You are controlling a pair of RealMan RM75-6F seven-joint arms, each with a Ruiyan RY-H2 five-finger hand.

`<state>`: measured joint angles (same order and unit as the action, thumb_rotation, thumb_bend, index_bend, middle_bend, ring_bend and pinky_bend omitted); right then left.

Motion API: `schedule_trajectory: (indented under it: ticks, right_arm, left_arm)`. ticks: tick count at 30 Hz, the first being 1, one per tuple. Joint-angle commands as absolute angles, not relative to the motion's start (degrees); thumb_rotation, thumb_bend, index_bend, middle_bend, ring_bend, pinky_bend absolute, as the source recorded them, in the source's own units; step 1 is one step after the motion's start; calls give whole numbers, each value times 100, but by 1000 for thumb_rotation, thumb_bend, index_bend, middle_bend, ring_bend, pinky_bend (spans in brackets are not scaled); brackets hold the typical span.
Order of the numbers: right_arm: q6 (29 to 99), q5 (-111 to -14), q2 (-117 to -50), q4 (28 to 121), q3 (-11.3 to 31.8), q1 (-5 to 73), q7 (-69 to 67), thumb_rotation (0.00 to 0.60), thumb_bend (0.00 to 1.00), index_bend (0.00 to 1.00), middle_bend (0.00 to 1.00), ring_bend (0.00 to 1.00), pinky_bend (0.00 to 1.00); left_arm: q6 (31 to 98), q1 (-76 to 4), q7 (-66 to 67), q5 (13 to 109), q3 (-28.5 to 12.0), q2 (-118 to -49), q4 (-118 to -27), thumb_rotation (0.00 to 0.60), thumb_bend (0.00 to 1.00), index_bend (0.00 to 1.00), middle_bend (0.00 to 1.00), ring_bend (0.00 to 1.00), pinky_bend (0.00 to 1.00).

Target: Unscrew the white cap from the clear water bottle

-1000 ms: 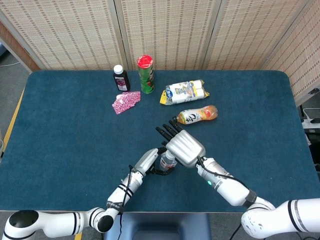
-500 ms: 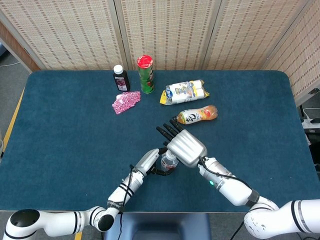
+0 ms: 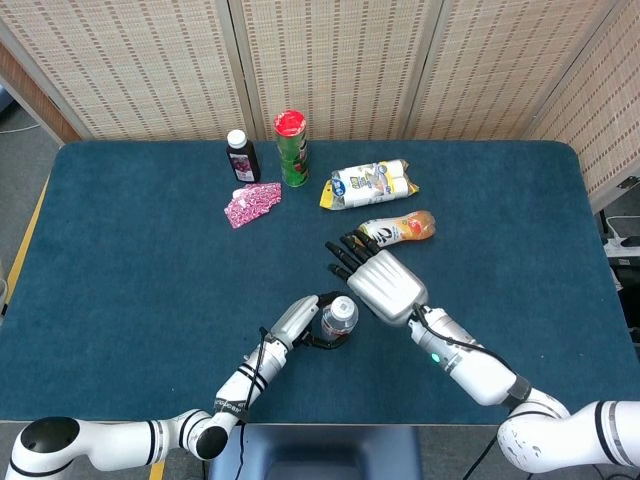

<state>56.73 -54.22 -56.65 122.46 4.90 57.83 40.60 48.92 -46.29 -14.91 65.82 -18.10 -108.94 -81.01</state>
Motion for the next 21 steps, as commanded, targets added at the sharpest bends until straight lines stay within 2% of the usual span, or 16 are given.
schedule_trajectory:
  ticks: [1,5,14,21]
  right_arm:
    - [5471,-5296,-5458,12352,571,5758,3750,600,139,0,0,0,0]
    - [5073,-5289,-5285,12435,572,5816,3511,600,132,37,0,0,0]
    - [5137,-5139,-5574,12386,424,5940,3914,600,132,363,0,0,0]
    - [5288,-4924,-5722,12346,491,6023,3973,600,133,425,0,0,0]
  left_arm:
    - [4894,-4637,-1442,6539,-1822,-10882,-8103,600,355,423,504,270,254]
    - [4907,-4653,-1373,6492,-1842,-10873,-8155,600,353,422,504,270,256]
    - [4932,-4653,-1273,6416,-1830,-10859,-8218,600,354,421,503,271,258]
    - [4923,-4652,-1279,6417,-1817,-10847,-8225,600,354,421,504,271,258]
